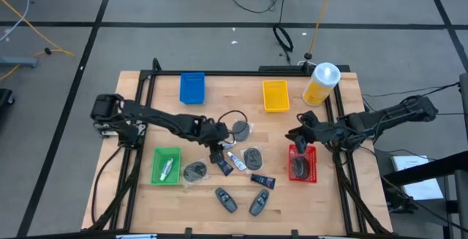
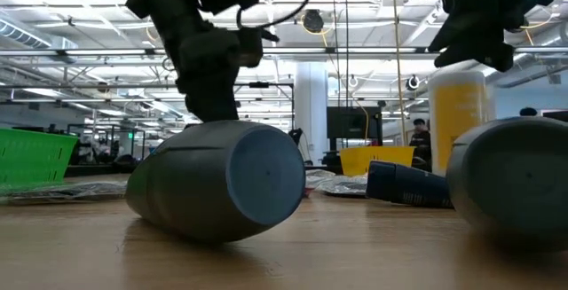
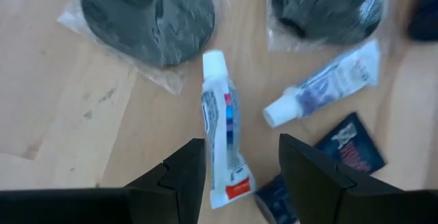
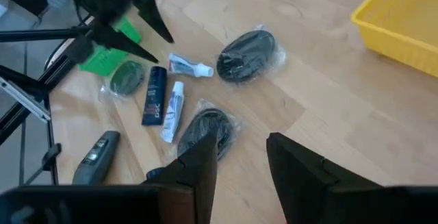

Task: Pick & Place Travel size toiletries
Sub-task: Put the white toothpaste into the green bin

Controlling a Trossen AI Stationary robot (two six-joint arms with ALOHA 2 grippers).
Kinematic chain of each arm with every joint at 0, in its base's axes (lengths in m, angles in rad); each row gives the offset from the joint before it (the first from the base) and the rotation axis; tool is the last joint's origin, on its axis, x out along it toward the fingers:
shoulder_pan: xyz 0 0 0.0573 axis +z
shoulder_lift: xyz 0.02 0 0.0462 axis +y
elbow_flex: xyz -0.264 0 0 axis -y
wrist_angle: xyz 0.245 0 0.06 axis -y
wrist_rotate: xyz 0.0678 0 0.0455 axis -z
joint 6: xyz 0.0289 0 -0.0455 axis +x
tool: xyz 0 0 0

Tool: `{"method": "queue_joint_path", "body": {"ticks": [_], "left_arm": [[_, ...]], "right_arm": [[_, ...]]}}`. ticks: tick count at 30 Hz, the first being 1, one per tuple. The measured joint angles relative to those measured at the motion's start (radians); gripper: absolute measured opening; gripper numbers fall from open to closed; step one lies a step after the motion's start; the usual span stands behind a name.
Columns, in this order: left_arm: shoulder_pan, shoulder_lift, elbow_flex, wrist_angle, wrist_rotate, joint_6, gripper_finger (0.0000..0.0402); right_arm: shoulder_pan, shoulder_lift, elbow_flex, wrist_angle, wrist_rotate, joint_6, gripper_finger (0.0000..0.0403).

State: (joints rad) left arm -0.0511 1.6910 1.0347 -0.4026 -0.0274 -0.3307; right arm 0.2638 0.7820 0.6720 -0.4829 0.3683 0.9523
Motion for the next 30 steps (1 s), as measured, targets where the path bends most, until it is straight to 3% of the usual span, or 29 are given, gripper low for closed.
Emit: {"method": "queue_joint_path", "body": {"ticks": [17,23,27,30], "left_arm": [[0.017,0.149,0.002,0.011,-0.014,0.04,0.017],[0.018,0.134,0.001,0.002,-0.021,0.037,0.0085],[0.018,0.123,0.001,-0.001,0.031,0.022,0.0022],[0.013,0.099,0.001,-0.01,0.053,-0.031,0.0011]], "right_arm": [[-0.008,0.0,0.0,0.004,0.0,-0.019,0.0113],[-0.009,0.0,0.0,0.031,0.001,-0.05,0.0108],[-0.028,0.001,0.0,0.072,0.001,-0.094,0.0104],[-0.048,0.003,0.0,0.098,0.0,-0.129,0.0101]]}}
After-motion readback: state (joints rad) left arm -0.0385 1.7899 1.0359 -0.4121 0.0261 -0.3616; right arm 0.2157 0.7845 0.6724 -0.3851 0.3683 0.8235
